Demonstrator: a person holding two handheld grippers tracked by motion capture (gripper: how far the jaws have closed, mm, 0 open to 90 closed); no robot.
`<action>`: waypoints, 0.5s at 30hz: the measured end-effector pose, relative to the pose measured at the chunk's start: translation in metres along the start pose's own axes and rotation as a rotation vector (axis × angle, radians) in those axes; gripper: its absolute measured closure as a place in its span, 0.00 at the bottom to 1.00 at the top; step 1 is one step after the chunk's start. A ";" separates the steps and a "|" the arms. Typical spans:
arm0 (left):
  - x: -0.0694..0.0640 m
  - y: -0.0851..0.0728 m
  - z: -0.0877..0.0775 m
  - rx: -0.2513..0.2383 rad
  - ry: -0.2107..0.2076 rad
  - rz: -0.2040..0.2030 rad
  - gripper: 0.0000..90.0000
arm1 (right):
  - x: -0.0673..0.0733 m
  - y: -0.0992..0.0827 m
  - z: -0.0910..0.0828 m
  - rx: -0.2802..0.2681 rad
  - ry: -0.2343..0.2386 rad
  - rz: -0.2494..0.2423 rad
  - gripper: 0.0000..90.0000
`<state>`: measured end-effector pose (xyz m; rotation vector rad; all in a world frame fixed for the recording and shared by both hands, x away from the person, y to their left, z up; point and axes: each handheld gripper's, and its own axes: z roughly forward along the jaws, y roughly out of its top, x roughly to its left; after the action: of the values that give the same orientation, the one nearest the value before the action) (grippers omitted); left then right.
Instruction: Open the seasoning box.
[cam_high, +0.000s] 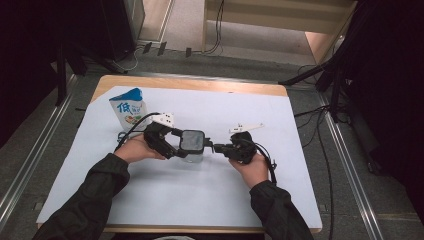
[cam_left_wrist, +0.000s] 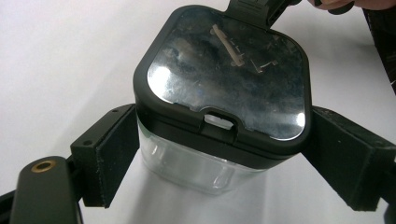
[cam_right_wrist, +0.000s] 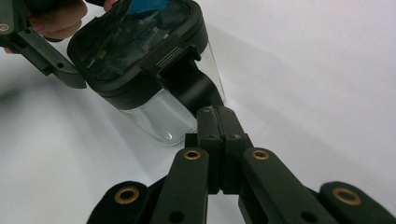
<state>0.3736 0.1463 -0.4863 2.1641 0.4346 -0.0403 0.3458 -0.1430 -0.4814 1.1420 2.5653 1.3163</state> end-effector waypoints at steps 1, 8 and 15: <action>0.000 0.000 0.000 -0.001 0.004 0.005 0.16 | 0.000 0.000 0.000 0.001 -0.002 0.000 1.00; -0.002 0.004 0.002 0.027 0.021 0.025 0.15 | 0.000 0.000 0.001 -0.001 -0.009 0.007 1.00; -0.002 0.005 0.001 0.031 0.017 0.018 0.15 | 0.000 0.000 0.001 -0.003 -0.012 0.010 1.00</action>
<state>0.3732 0.1421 -0.4828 2.1999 0.4263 -0.0190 0.3460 -0.1421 -0.4824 1.1607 2.5520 1.3103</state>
